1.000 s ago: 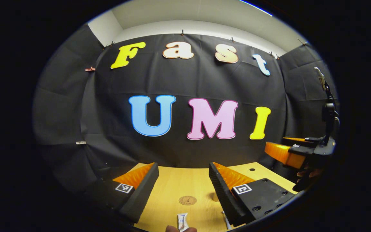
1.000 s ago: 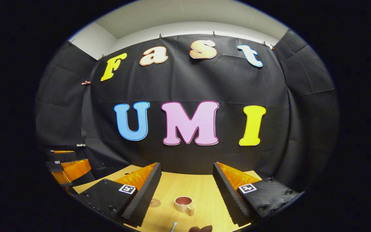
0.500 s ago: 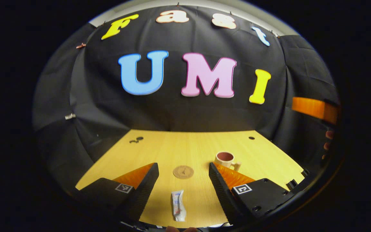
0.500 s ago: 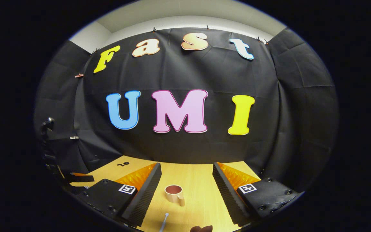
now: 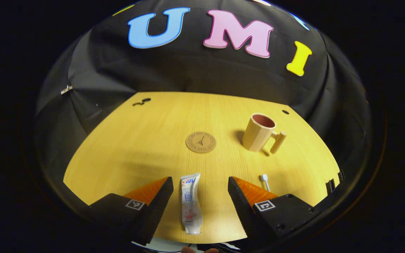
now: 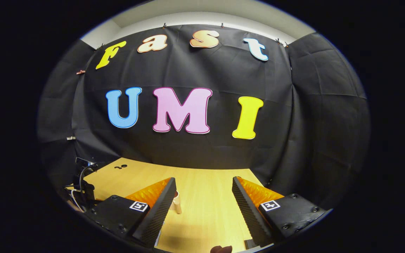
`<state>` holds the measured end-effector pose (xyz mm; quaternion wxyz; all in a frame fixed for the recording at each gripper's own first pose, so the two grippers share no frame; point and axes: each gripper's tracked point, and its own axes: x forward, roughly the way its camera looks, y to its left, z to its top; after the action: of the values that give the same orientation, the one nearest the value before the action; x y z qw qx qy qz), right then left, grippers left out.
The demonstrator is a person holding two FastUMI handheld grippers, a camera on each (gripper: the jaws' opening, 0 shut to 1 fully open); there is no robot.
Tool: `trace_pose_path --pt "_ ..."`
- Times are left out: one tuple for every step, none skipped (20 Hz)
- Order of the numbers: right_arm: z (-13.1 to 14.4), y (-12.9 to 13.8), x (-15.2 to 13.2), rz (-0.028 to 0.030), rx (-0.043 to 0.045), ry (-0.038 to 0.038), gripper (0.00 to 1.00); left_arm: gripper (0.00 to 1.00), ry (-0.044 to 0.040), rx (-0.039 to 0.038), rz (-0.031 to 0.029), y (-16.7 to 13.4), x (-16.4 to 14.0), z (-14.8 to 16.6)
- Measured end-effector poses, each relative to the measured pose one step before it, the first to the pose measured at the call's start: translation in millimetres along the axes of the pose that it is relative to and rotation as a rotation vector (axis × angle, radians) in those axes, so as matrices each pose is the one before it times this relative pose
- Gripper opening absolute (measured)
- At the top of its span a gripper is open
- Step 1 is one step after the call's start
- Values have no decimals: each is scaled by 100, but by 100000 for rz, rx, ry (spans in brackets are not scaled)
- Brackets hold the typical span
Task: Put the toothbrush and toothpaste on the desktop into the cup, then pick up the cup and place it on the coaster on the desktop.
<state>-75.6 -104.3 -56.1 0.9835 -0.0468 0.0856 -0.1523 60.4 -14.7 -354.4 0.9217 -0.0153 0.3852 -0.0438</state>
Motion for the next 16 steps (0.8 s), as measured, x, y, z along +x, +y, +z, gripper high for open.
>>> trace_pose_path --pt "-239 -200 -37 -279 33 849 99 92 3175 -1064 557 226 943 -923" --pt "-134 -161 -60 -577 123 741 99 97 2463 -1246 641 412 676 -717" --pt "-306 -210 99 -321 248 612 99 97 2416 -1221 -192 133 489 -665" --pt "-263 -121 61 -398 223 769 99 96 2287 -822 47 279 477 -521" --pt "-355 -27 112 -267 328 909 99 95 2160 63 228 394 448 -553" --pt "-255 160 117 70 252 802 99 94 1909 967 312 310 383 -450" --pt "-300 138 174 9 180 741 99 94 1812 1332 416 270 377 -411" --pt "-255 56 188 -10 132 671 99 93 1714 1109 518 199 382 -359" --pt "-208 173 51 -51 98 703 99 93 1637 565 -63 77 375 -305" --pt "-140 130 180 61 139 337 98 92 1281 438 505 31 153 -136" --pt "-48 205 71 -2 -68 178 98 91 -595 1291 642 179 496 200" --pt "-121 161 146 140 -253 260 98 91 32 1327 217 36 158 141" --pt "-198 204 126 178 -469 484 98 89 743 1348 737 49 112 -24" --pt "-218 136 137 70 -420 642 99 89 1267 1744 1544 156 276 -1" --pt "-183 189 115 48 -108 725 99 89 1114 1824 210 -90 118 -81" --pt "-94 246 26 101 152 514 98 87 5 631 -495 -314 -73 143"
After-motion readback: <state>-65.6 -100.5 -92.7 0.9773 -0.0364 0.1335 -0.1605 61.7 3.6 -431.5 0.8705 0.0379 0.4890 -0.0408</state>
